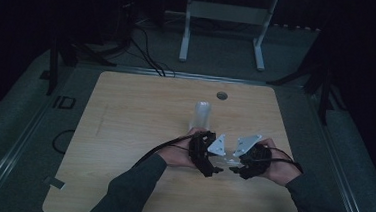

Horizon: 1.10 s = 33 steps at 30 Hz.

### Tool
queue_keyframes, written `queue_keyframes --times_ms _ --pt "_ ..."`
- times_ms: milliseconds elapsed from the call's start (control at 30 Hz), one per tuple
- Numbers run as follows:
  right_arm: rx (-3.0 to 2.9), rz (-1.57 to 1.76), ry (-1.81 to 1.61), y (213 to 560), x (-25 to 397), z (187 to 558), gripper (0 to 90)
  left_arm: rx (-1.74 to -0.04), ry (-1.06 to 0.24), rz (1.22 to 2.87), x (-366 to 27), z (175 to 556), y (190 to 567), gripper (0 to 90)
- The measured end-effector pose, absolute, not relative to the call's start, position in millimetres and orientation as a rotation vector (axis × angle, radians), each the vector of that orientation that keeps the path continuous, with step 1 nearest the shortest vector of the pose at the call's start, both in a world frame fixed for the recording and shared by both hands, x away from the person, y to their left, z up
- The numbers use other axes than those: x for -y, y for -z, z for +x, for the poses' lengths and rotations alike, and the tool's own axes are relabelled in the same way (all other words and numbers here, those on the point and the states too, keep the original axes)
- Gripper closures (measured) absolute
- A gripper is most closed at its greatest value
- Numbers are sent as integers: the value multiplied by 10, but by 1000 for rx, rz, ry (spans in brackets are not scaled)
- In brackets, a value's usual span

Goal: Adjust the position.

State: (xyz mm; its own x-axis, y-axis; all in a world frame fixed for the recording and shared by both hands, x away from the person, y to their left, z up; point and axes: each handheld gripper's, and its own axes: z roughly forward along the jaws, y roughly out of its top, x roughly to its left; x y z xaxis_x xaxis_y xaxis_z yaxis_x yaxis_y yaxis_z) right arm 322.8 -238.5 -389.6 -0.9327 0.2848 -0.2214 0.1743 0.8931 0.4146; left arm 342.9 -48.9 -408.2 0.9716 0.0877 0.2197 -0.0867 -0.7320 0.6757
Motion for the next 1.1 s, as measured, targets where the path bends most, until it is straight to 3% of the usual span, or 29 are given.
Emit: queue_keyframes --times_ms 1100 --pt "-2656 647 -586 4057 2636 3284 416 -194 -343 2212 251 3575 3957 237"
